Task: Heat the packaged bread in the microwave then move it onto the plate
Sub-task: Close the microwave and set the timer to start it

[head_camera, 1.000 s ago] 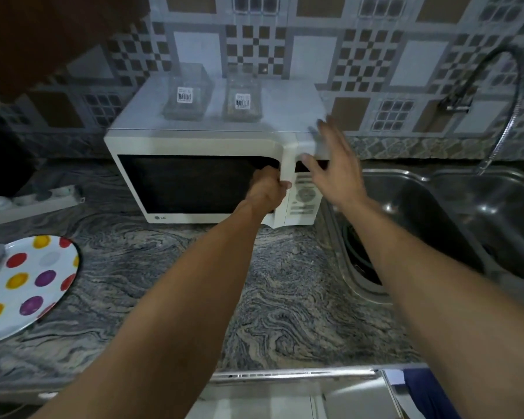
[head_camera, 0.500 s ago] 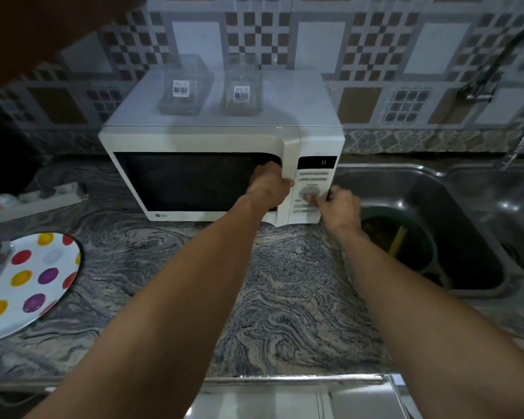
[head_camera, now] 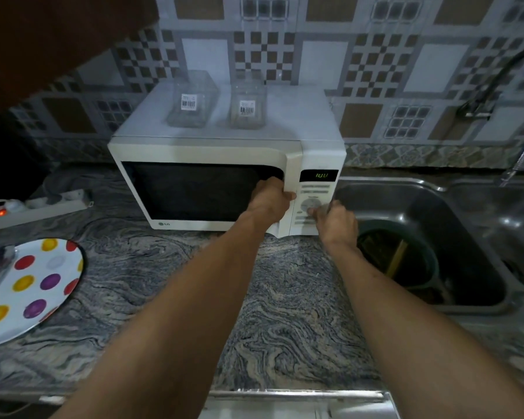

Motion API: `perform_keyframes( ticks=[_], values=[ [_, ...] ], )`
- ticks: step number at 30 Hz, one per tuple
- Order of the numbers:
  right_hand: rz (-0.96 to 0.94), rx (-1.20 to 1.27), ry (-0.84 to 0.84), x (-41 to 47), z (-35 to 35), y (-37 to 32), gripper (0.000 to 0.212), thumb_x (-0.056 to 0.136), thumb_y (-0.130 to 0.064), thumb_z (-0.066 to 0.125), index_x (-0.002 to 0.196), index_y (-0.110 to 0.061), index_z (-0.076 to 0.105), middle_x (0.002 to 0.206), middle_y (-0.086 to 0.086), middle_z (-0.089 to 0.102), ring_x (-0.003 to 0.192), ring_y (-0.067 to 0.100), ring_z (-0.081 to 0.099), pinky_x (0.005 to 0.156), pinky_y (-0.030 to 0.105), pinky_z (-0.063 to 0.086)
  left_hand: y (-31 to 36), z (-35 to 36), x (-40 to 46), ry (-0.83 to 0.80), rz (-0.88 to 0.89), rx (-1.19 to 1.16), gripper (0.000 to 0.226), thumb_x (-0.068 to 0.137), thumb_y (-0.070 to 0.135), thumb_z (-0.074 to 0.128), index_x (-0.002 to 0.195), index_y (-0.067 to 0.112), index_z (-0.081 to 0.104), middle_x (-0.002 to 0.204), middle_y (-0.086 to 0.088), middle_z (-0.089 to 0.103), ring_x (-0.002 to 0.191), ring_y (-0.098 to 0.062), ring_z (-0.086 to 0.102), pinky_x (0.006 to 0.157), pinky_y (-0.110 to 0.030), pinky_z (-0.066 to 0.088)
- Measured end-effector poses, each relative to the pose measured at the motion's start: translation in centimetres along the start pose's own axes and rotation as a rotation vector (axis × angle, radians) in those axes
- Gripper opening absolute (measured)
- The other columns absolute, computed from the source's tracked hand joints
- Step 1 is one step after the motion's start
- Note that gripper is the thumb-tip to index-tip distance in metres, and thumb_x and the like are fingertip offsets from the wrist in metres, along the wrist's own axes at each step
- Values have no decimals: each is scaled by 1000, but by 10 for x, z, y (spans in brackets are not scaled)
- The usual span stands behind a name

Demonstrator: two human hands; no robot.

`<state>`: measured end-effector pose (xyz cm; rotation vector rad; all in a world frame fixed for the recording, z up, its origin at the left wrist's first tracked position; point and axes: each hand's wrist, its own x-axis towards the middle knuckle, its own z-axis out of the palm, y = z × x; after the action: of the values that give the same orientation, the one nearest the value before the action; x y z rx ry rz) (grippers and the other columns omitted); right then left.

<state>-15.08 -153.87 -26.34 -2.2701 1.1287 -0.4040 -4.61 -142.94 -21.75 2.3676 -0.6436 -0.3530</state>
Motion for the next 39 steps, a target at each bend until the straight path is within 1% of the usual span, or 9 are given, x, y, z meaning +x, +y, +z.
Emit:
perform_keyframes(
  ticks=[3,5,6,8,10,13,15,23,39],
  values=[
    [39,-72,-75,-26,13,8,40,98,-42,58,123,-10,56,108,14,66,85,29,60,65,26,44,-39,20,-29,11,36,186,35,100,38,51,108,6,63,105,-18,67,100,-35,64,78,-37,49],
    [2,-135,-159,-44,31,19,53,98,-45,53,140,-14,45,130,17,59,111,36,60,83,35,50,-84,35,-58,-60,9,285,51,102,43,41,139,8,46,136,-18,55,125,-35,52,100,-43,43],
    [-38,-165,-203,-52,42,25,59,98,-45,51,148,-15,38,143,15,50,125,35,53,94,38,48,-110,39,-72,-110,-12,343,60,103,46,34,151,9,30,152,-16,39,140,-33,37,113,-45,31],
    [-156,-217,-274,-69,63,31,67,101,-46,46,156,-15,27,162,9,26,146,29,30,114,36,33,-162,42,-91,-154,-32,483,69,103,51,19,158,12,3,165,-10,4,152,-27,3,123,-46,2],
    [-287,-273,-334,-87,87,36,68,103,-49,38,159,-15,20,167,5,10,154,24,6,124,38,12,-201,41,-107,-138,-57,546,72,101,54,9,157,12,-7,165,-7,-11,152,-24,-12,123,-45,-7],
    [-359,-418,-410,-112,117,44,69,103,-57,11,161,-20,2,167,3,-11,153,22,-14,124,45,-7,-225,47,-120,-62,-48,516,71,101,57,8,157,16,-6,165,-1,-13,151,-18,-14,123,-44,-8],
    [-379,-462,-310,-125,125,49,71,99,-57,-2,161,-22,-2,167,1,-12,153,20,-15,123,45,-8,-231,53,-121,10,-21,516,72,100,59,6,158,17,-2,165,1,-10,152,-17,-12,123,-43,-7],
    [-405,-448,-186,-126,134,56,66,104,-55,14,161,-23,10,168,-2,1,155,17,-4,125,43,-1,-236,57,-120,51,5,516,72,101,59,7,158,17,0,165,2,-8,151,-15,-14,123,-42,-9],
    [-395,-424,-174,-127,136,56,66,102,-57,16,161,-27,12,168,-5,4,154,14,-2,125,42,0,-240,57,-122,53,26,517,75,99,61,-1,158,15,-2,166,-2,-8,151,-19,-14,123,-46,-6]
  ],
)
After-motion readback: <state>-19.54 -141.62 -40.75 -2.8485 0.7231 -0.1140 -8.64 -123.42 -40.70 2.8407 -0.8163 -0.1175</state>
